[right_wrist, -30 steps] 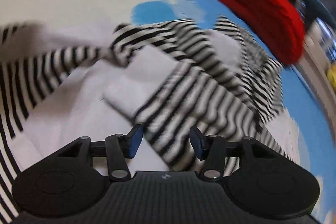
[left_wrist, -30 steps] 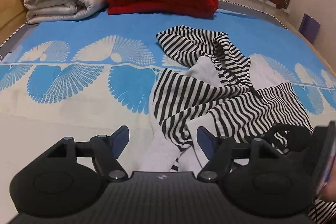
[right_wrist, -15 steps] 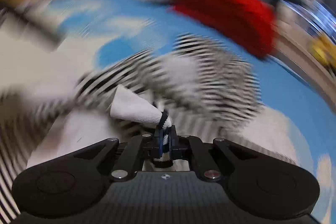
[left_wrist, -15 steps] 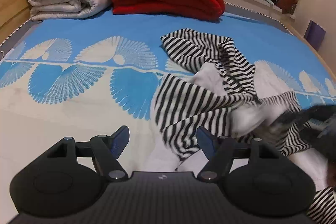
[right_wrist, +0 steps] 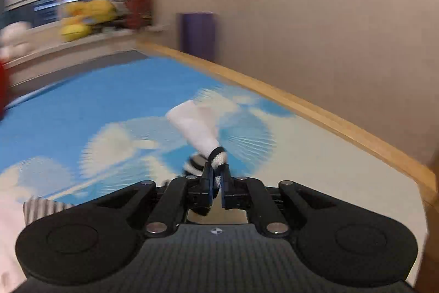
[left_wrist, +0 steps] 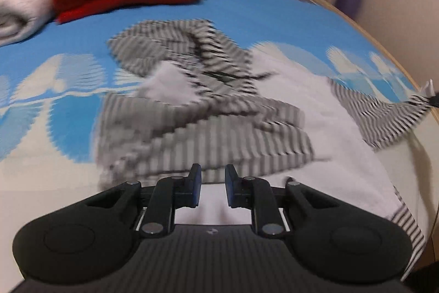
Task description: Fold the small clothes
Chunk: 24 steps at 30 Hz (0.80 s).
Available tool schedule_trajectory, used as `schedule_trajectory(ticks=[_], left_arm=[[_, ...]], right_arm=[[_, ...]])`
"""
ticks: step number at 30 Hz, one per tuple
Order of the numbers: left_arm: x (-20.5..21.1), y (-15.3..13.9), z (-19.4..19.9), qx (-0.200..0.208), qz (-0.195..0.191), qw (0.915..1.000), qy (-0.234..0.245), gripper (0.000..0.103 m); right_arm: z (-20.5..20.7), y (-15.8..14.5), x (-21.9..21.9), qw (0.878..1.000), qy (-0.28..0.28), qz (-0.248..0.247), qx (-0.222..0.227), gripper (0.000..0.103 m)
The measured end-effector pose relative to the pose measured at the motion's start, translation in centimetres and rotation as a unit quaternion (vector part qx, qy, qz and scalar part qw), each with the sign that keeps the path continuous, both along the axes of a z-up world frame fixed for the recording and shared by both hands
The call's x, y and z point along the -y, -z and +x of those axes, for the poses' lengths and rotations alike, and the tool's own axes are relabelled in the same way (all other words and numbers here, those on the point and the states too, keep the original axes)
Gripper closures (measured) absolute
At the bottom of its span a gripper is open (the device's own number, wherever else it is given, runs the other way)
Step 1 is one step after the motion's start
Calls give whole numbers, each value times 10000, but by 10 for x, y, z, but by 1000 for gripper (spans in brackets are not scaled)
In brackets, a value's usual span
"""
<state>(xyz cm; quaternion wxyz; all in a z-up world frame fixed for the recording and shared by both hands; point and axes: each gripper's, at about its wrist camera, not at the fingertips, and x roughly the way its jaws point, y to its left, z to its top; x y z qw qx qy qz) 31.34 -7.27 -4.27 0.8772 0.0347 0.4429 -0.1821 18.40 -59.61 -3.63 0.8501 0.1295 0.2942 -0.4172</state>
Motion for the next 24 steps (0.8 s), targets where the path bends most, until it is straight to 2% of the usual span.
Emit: schedule_trajectory(ticks=[1,3,5,8,9,11,12,13,14,15,16,17,18,19,20,22,24], left_arm=[[10,4,1,-20,-3,9999,137,83],[33,14,2,-44,-28,9990,454,83],[57,25,4,-10,-57,9973,735,83],[96,44,8,93,-21,9937,1116,80],[108,51,10,121,25,9927,1201,76],[131,66,14,217,138,9914,1283,55],[140,72,16,293,199,9912,1276,38],[147,79,17,394,296,9908,1259,30],[156,88,19,478,491,9898,1248,29],[163,95,20,472,698,9884,1263,30],[166,102,22,411,820,9873,1298,37],[166,108,25,307,885,9859,1389,48],[165,110,28,277,956,9845,1446,77],[160,107,31,376,1032,9841,1398,97],[149,98,37,395,978,9869,1222,97],[115,67,56,544,648,9948,567,97],[65,31,72,827,477,9952,-208,97]], right_arm=[[-6,3,7,9999,74,84,-15,92],[-13,2,7,9998,169,-98,-26,83],[-20,-4,6,9998,73,-123,114,68],[-30,-13,7,9993,-71,-35,369,61],[-31,-15,5,9992,-108,-44,392,61],[-32,-18,4,9983,-259,150,490,60],[-29,-18,4,9972,-409,339,526,60],[-28,-17,1,9956,-580,501,536,60],[-25,-15,-2,9941,-743,588,528,60],[-21,-14,-7,9929,-910,596,484,60],[-18,-13,-13,9915,-1103,553,406,60],[-12,-13,-20,9902,-1264,486,346,60],[-9,-15,-28,9883,-1441,407,288,60],[-4,-15,-35,9859,-1619,357,220,60],[0,-15,-39,9835,-1771,331,170,60],[6,-16,-53,9770,-2119,229,80,60],[7,-20,-69,9708,-2397,105,-15,60]])
